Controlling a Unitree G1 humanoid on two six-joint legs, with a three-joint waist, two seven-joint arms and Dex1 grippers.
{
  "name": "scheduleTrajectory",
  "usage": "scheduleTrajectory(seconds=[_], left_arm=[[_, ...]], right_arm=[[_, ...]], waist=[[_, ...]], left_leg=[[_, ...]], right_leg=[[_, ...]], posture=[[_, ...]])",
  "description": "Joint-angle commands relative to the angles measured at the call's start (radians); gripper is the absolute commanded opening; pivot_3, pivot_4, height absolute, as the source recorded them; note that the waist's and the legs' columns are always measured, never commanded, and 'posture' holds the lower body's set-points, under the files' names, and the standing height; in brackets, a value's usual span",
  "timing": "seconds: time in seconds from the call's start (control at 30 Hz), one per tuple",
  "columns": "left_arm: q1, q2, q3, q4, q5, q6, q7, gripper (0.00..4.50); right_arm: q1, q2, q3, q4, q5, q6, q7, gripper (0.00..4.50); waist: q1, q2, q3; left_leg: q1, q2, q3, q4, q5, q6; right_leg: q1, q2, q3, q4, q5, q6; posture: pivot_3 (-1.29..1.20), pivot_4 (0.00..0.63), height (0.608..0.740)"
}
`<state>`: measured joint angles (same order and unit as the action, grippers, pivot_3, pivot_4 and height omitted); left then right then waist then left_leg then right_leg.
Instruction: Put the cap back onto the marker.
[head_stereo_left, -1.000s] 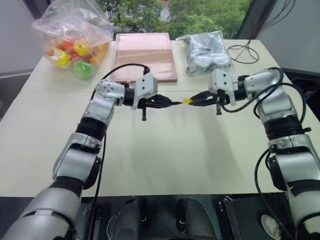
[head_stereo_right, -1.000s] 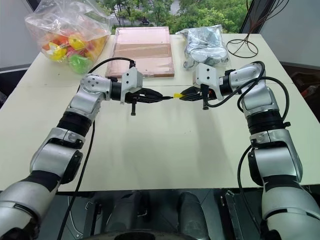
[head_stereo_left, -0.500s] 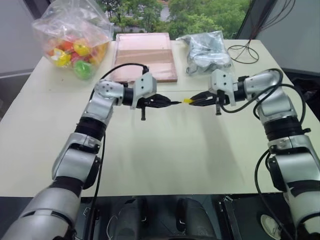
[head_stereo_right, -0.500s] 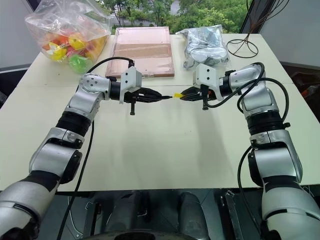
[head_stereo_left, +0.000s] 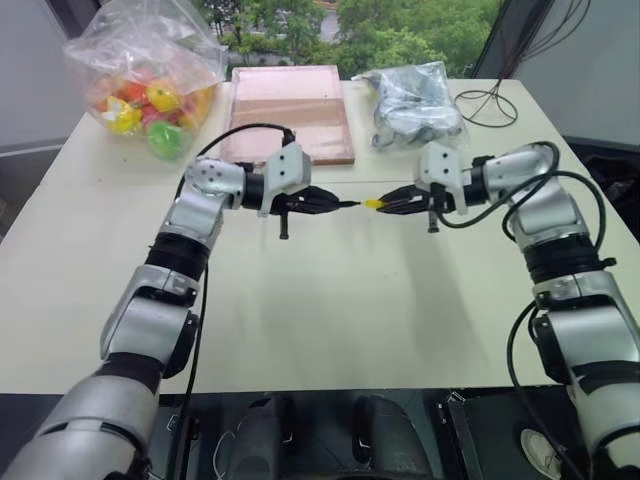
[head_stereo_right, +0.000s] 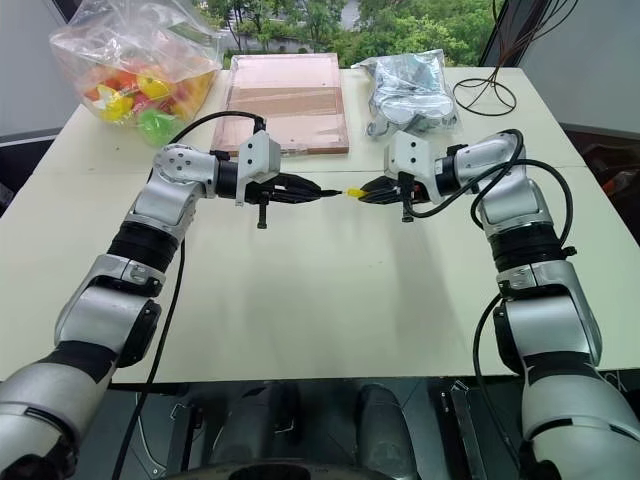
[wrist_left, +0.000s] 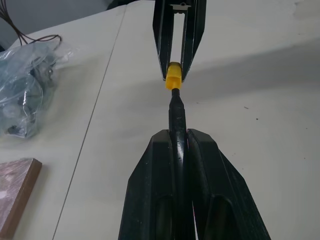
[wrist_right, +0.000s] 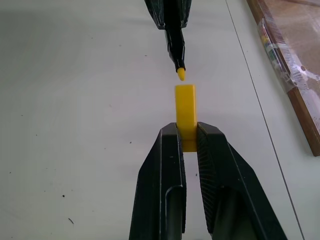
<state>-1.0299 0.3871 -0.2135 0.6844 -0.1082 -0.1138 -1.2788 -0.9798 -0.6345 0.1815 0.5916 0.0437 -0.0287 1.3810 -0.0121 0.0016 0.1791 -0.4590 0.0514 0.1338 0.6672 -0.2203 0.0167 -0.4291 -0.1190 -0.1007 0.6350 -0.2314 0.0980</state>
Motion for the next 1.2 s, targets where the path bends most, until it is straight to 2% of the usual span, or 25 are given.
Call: scheduleTrajectory(seconds=[0.03, 0.63, 0.93, 1.2], left_arm=[[-0.016, -0.005, 0.019, -0.035, -0.008, -0.001, 0.002, 0.00], [-0.027, -0.045, -0.006, -0.002, 0.039, -0.038, 0.018, 0.00], [-0.041, -0.044, -0.062, 0.022, 0.154, -0.152, 0.034, 0.00], [-0.026, -0.062, -0.070, -0.027, 0.166, -0.167, 0.027, 0.00]], right_arm=[[-0.008, 0.005, -0.011, -0.016, 0.010, -0.007, -0.005, 0.15], [0.021, 0.025, 0.007, -0.120, 0.021, 0.051, 0.008, 0.15], [-0.029, 0.069, 0.031, -0.047, -0.013, 0.041, 0.000, 0.15], [-0.073, 0.133, 0.059, 0.062, -0.062, 0.000, -0.021, 0.15]], waist=[[0.000, 0.000, 0.000], [0.000, 0.000, 0.000], [-0.001, 0.000, 0.000], [0.000, 0.000, 0.000]], left_leg=[[0.000, 0.000, 0.000, 0.000, 0.000, 0.000], [0.000, 0.000, 0.000, 0.000, 0.000, 0.000], [0.000, 0.000, 0.000, 0.000, 0.000, 0.000], [0.000, 0.000, 0.000, 0.000, 0.000, 0.000]], right_leg=[[0.000, 0.000, 0.000, 0.000, 0.000, 0.000], [0.000, 0.000, 0.000, 0.000, 0.000, 0.000], [0.000, 0.000, 0.000, 0.000, 0.000, 0.000], [0.000, 0.000, 0.000, 0.000, 0.000, 0.000]], posture=[[0.00, 0.150, 0.740], [0.00, 0.150, 0.740], [0.00, 0.150, 0.740], [0.00, 0.150, 0.740]])
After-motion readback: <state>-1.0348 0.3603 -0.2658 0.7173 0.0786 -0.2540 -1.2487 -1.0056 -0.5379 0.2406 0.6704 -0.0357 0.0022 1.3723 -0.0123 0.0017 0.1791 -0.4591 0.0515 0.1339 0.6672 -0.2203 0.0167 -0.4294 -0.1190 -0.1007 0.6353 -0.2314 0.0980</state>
